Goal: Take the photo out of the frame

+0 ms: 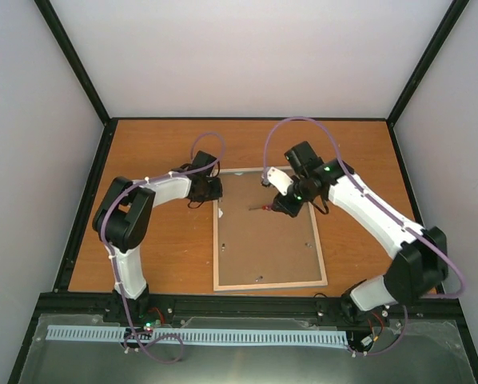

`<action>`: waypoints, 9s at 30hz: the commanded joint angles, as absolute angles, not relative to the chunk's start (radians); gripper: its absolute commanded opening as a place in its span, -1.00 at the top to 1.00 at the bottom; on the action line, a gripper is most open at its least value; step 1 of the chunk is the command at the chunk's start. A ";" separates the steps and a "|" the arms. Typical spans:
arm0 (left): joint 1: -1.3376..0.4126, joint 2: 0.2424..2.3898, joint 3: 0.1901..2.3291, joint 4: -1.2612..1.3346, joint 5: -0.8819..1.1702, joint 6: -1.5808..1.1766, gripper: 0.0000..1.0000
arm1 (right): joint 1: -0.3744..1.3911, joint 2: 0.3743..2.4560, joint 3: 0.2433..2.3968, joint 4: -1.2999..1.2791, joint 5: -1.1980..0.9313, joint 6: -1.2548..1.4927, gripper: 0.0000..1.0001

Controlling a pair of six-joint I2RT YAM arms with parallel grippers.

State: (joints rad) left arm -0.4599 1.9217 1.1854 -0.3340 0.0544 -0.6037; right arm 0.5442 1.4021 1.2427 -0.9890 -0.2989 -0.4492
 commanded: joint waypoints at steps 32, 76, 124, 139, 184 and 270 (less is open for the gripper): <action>-0.459 1.804 1.040 -0.186 0.166 -0.708 0.98 | 0.581 1.903 1.568 -0.848 -0.529 -0.341 0.94; -0.459 1.806 1.043 -0.193 0.167 -0.697 0.98 | 0.581 1.951 1.554 -0.804 -0.418 -0.225 0.94; -0.935 1.406 1.056 -0.450 0.168 -0.223 0.37 | 0.173 1.186 0.928 -0.701 -0.443 -0.319 0.94; -1.112 1.464 1.007 -0.649 -0.003 -0.661 -1.00 | 0.172 1.174 0.870 -0.633 -0.488 -0.320 0.94; -0.969 1.533 0.799 -0.661 -0.031 -1.087 0.42 | 0.171 1.221 0.905 -0.629 -0.411 -0.303 0.94; -0.620 1.397 0.789 -0.424 -0.067 -0.651 -0.20 | -0.172 1.469 0.964 -1.341 -0.284 -1.342 0.22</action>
